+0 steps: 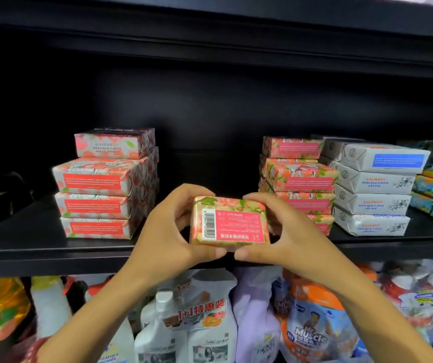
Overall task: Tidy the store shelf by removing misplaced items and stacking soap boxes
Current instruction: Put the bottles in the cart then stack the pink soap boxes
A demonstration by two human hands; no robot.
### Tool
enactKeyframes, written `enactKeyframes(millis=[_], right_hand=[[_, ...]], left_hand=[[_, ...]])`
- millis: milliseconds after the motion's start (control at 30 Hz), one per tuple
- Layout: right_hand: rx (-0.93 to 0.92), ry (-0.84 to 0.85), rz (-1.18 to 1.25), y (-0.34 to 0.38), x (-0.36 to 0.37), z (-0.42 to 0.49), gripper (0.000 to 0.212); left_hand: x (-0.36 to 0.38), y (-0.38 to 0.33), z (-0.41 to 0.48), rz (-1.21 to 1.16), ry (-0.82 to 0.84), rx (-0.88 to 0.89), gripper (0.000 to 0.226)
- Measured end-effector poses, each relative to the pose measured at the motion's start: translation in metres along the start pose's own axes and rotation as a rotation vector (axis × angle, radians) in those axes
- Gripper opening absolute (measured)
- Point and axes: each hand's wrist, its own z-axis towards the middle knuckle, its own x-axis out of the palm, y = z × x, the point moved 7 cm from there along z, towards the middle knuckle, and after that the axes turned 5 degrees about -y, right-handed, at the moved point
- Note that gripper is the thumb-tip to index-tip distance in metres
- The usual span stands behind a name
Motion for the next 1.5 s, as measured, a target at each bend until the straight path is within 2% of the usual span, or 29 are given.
enactKeyframes(millis=[100, 233, 267, 367, 433, 533, 667, 833, 933, 1067, 1200, 1267, 1367, 1500], right_hand=[[-0.013, 0.025, -0.073, 0.000, -0.002, 0.006, 0.051], [-0.038, -0.072, -0.117, 0.001, -0.011, 0.010, 0.052], [-0.068, -0.124, -0.101, 0.004, -0.014, 0.009, 0.052], [-0.224, -0.298, -0.192, 0.017, -0.019, 0.001, 0.051], [-0.343, -0.367, -0.282, 0.025, -0.013, -0.005, 0.044], [-0.487, -0.457, -0.371, 0.031, -0.005, -0.013, 0.034], [-0.567, -0.486, -0.441, 0.030, 0.002, -0.018, 0.044], [-0.392, -0.436, -0.365, 0.008, -0.005, -0.015, 0.039], [-0.273, -0.459, -0.386, -0.014, -0.012, -0.021, 0.046], [-0.161, -0.409, -0.474, -0.039, -0.002, -0.029, 0.045], [-0.196, -0.391, -0.562, -0.050, 0.007, -0.034, 0.036], [-0.196, -0.416, -0.546, -0.052, 0.007, -0.035, 0.032], [-0.201, -0.457, -0.519, -0.051, 0.007, -0.035, 0.030], [-0.212, -0.478, -0.539, -0.050, 0.008, -0.036, 0.029]], left_hand=[[0.006, 0.000, -0.003, 0.110, 0.017, 0.055, 0.064], [0.010, -0.003, -0.004, 0.254, -0.018, 0.178, 0.062], [0.009, 0.001, -0.004, 0.242, -0.008, 0.139, 0.069], [0.007, 0.016, -0.002, -0.001, 0.030, -0.145, 0.095], [0.004, 0.021, -0.001, -0.107, 0.003, -0.246, 0.087], [0.004, 0.018, 0.001, -0.088, -0.008, -0.247, 0.072], [0.006, 0.014, 0.003, -0.046, 0.037, -0.237, 0.072], [-0.006, 0.009, 0.006, 0.052, -0.048, -0.178, 0.064], [-0.014, 0.015, 0.012, 0.229, -0.084, -0.157, 0.061], [-0.006, 0.027, 0.026, 0.456, -0.003, -0.113, 0.067], [0.005, 0.043, 0.036, 0.493, 0.130, -0.151, 0.069], [0.005, 0.047, 0.037, 0.514, 0.143, -0.162, 0.070], [0.003, 0.034, 0.031, 0.683, 0.074, -0.016, 0.068], [0.005, 0.013, 0.018, 0.760, 0.037, 0.232, 0.043]])
